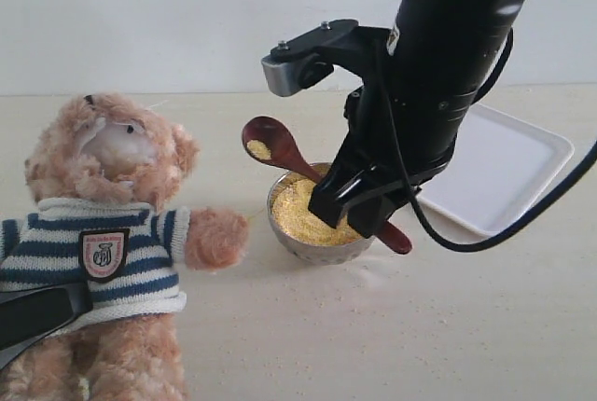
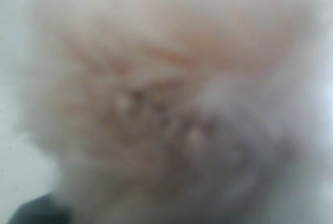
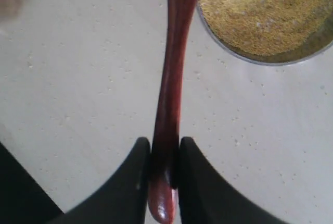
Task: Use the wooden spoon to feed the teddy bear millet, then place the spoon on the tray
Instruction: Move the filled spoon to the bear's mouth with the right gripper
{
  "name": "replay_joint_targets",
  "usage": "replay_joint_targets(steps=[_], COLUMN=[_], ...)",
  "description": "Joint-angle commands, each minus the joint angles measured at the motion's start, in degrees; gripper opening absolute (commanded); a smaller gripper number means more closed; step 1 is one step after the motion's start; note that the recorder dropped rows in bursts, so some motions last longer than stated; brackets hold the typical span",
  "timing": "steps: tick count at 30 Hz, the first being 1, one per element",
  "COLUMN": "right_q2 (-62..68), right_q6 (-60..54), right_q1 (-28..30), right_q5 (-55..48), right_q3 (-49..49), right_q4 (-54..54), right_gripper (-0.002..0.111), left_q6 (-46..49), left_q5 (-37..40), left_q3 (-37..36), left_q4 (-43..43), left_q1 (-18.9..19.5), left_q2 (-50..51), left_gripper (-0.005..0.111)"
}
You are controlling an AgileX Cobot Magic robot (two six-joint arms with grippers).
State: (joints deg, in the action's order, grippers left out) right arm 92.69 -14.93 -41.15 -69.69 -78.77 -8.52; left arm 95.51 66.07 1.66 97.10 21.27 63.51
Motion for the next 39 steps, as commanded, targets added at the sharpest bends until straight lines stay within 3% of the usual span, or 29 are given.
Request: replay_joint_targets(steps=[1,25,33,39], right_q2=[-1.49,0.34,4.26,5.11], right_q6=[-2.12,0.28,2.90,5.02], right_q1=[-1.77,-10.61,-12.14,-13.86], right_q5=[-0.27,-0.27,-0.27,-0.27], right_q3=[-0.11,-5.65,-8.98,-9.14], right_q4=[-4.58,-7.41,-2.65,7.27], right_gripper=[0.000,0.000,0.000,0.000], left_q6=[0.44,0.44,0.44,0.44], left_q5=[1.38,1.38,1.27,1.38], left_q3=[-0.31,-0.31,-0.31,-0.31], left_q4=[0.74,0.74,0.74,0.74], left_q1=[0.17,0.17,0.17,0.17], left_q2=[-0.01,-0.01,-0.01,-0.01], left_gripper=[0.005,0.005,0.005,0.005])
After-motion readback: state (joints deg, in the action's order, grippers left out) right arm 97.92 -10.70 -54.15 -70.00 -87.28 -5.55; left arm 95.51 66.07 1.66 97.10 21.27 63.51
